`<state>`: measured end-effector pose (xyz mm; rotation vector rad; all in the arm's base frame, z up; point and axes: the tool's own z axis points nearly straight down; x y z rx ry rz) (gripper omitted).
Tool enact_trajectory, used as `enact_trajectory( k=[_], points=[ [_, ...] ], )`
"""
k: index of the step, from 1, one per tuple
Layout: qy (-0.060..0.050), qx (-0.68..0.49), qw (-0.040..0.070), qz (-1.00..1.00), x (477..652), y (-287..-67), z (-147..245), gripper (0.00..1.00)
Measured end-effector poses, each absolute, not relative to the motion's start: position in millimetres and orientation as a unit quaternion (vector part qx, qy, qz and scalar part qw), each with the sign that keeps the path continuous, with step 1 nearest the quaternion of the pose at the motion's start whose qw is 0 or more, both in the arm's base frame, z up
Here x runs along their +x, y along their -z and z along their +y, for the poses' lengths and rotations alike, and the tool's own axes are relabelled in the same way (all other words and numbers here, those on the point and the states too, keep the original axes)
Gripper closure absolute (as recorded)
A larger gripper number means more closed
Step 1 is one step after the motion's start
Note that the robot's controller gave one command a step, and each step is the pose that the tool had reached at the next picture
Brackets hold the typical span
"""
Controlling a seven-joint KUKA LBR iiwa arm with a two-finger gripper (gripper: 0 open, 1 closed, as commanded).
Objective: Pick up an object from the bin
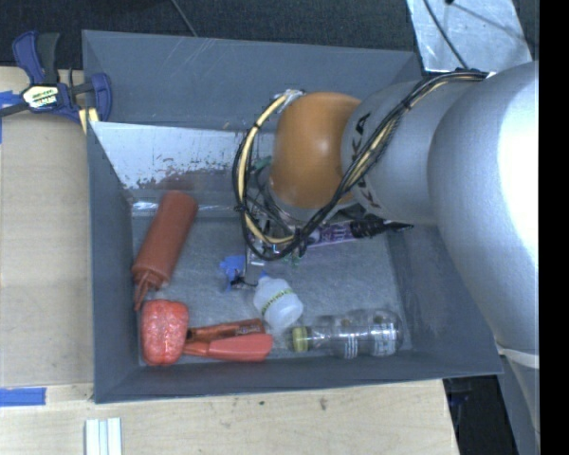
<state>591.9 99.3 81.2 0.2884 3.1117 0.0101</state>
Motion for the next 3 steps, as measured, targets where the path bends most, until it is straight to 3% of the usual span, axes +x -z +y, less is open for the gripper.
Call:
enact_trajectory(
  k=[1,3],
  points=[
    [-0.002,0.072,0.006,0.997,586.5,-73.9,85.5,1.00],
    [-0.001,0.072,0.003,0.997,584.4,-76.0,84.5,1.00]
  ],
)
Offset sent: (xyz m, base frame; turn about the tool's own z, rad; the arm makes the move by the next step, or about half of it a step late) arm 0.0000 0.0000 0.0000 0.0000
